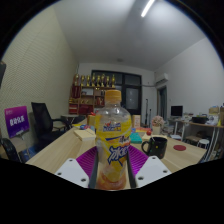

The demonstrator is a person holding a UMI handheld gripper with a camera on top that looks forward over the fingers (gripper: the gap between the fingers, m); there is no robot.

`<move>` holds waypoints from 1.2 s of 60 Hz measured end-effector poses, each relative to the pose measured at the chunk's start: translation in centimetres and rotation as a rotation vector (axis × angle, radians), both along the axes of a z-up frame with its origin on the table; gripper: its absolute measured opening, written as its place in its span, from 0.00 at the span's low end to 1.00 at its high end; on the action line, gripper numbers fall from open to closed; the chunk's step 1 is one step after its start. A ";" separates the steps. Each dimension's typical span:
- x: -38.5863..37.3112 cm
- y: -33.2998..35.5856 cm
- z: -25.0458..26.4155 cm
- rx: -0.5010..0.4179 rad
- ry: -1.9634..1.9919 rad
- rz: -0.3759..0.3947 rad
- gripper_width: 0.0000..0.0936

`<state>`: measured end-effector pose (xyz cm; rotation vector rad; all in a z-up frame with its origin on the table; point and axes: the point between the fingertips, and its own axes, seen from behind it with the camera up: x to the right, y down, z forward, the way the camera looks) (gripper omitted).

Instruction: Pour water

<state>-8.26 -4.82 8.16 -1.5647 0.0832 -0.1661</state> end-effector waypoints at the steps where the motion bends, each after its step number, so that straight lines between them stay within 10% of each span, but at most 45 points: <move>1: -0.1 -0.1 0.0 -0.003 -0.007 -0.001 0.50; 19: -4.0 3.8 1.7 -0.054 0.041 0.165 0.38; 35: 2.5 9.9 10.0 0.162 1.265 0.302 0.38; 47: 8.0 10.8 9.3 0.257 1.981 0.309 0.37; 72: 7.7 8.0 10.0 0.293 2.205 0.361 0.38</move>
